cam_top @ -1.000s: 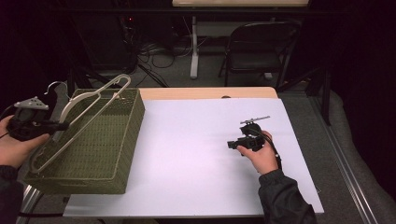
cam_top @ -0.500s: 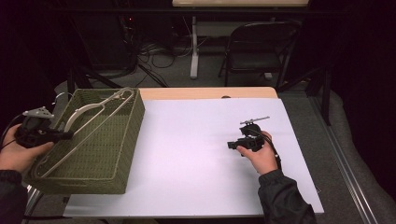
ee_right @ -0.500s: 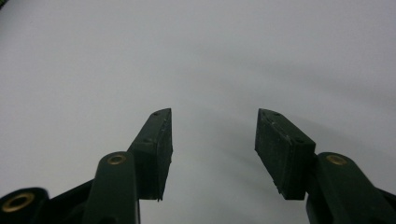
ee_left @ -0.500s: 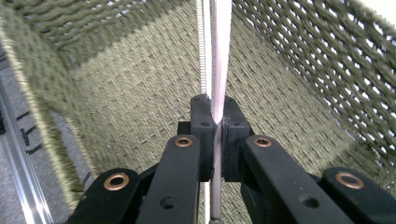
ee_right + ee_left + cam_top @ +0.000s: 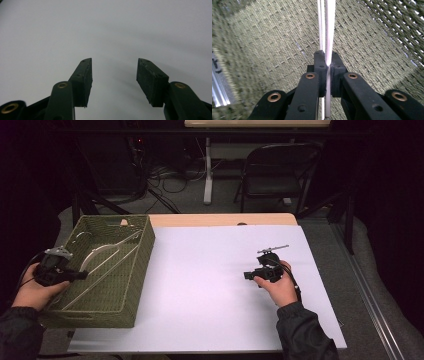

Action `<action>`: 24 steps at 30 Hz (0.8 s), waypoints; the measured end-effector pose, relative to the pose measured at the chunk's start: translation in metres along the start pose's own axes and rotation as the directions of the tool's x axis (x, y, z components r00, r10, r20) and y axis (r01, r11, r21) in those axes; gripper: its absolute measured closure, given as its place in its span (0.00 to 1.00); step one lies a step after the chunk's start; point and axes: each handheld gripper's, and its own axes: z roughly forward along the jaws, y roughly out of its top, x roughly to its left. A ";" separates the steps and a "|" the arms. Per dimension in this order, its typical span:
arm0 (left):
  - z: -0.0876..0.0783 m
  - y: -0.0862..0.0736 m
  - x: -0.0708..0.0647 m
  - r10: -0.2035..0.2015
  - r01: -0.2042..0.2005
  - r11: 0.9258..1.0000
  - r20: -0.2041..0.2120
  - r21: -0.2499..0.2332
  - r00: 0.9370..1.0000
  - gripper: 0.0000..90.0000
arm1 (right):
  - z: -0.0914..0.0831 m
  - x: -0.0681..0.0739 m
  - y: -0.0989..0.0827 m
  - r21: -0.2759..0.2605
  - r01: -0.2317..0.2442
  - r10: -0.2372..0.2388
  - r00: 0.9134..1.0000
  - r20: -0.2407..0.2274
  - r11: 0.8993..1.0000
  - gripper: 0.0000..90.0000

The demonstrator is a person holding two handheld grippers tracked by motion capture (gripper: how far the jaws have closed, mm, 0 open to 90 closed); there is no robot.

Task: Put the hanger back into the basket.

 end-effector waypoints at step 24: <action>-0.020 -0.019 0.010 -0.144 0.131 0.985 -0.110 -0.114 0.983 0.64 | 0.001 0.002 -0.001 0.013 0.012 -0.012 1.000 0.003 1.000 0.51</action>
